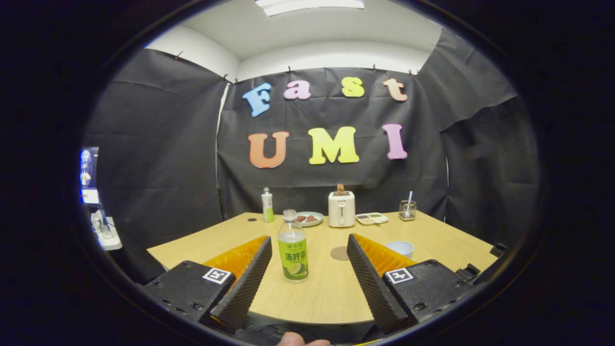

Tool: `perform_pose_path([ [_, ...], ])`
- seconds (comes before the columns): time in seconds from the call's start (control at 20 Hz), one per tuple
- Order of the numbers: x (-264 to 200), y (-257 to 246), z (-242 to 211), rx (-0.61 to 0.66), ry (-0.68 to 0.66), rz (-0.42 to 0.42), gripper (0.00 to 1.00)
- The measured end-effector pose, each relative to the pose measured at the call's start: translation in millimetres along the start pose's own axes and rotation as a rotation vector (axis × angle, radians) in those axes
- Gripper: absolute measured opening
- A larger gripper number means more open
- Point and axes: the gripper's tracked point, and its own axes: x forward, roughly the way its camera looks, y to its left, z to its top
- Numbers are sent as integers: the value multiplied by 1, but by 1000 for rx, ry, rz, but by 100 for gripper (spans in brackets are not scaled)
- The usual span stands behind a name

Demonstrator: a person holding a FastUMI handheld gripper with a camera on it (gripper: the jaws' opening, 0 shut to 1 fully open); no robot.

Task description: Take the bottle from table, then pour the juice into the cup, finally place the bottle on the coaster

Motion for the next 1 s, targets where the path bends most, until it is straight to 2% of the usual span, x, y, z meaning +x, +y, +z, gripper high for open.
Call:
perform_pose_path([
  [0.2,12,9,-10,2,22,10,100],
  [0.55,46,14,-36,-21,75,-20,100],
  [1.0,105,28,-79,2,232,-53,100],
])
